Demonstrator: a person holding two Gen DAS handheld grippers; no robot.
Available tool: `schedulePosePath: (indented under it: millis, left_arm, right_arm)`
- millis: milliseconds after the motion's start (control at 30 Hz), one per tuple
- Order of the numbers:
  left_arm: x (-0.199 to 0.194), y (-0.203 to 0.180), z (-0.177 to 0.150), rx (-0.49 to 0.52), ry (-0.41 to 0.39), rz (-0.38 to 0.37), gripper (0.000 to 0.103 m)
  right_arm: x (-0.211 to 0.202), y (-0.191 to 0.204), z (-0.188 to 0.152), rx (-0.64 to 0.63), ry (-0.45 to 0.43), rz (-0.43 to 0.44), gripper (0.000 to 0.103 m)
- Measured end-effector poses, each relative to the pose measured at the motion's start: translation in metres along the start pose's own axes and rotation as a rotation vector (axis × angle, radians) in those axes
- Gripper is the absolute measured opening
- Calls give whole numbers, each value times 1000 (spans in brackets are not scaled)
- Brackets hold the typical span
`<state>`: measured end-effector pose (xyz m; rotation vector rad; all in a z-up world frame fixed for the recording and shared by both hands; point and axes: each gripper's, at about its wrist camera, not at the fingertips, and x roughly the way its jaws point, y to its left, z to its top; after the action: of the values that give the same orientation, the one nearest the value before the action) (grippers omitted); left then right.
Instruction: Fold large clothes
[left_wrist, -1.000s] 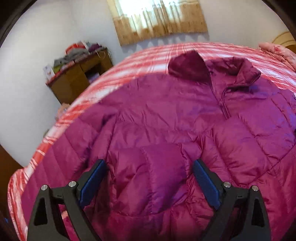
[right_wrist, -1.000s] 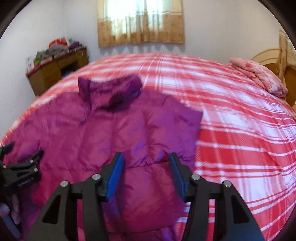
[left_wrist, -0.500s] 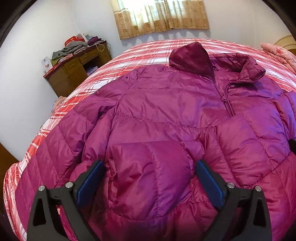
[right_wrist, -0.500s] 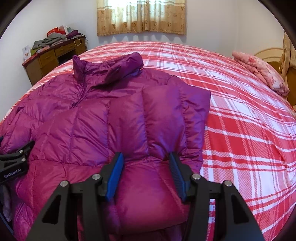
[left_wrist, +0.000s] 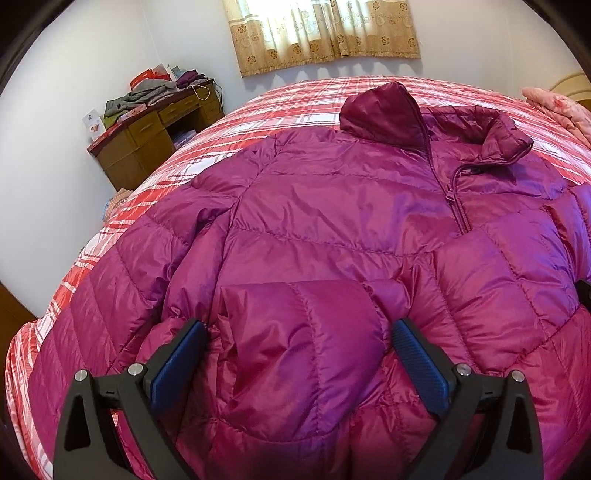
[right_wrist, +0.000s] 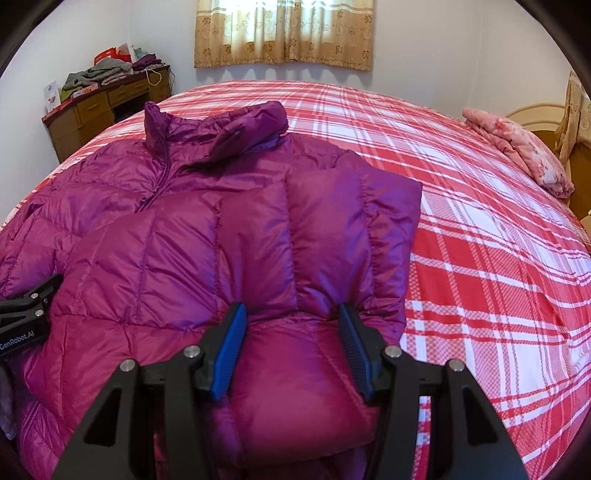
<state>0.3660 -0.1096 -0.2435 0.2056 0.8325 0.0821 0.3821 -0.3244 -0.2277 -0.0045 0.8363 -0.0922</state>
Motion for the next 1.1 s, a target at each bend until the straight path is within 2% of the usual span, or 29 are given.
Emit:
schedulePosePath:
  millis: [533, 700, 767, 800, 867, 900, 933, 1000, 1100]
  left_arm:
    - [1, -4, 1, 12, 1, 12, 102]
    - [-4, 0, 4, 18, 18, -13, 102]
    - [-17, 8, 5, 36, 20, -17, 102]
    - [-27, 15, 6, 32, 8, -21, 102]
    - [-52, 40, 5, 11, -41, -46, 102]
    - [-63, 53, 4, 8, -65, -47, 102]
    - [-73, 67, 2, 10, -87, -30, 102]
    - [-84, 103, -6, 7, -102, 15, 102]
    - [-85, 166, -23, -27, -75, 94, 102]
  right_arm:
    - [0, 4, 0, -25, 2, -32, 56]
    - [0, 4, 0, -28, 5, -37, 56]
    - [-1, 3, 1, -28, 7, -31, 61]
    - [-3, 3, 2, -33, 11, -24, 62]
    - [-12, 2, 4, -41, 8, -42, 76]
    - [-20, 1, 4, -28, -8, -49, 80]
    - [-26, 1, 4, -20, -17, -48, 83]
    - [-40, 3, 2, -7, -34, -52, 83]
    - [-61, 10, -5, -2, -43, -33, 86]
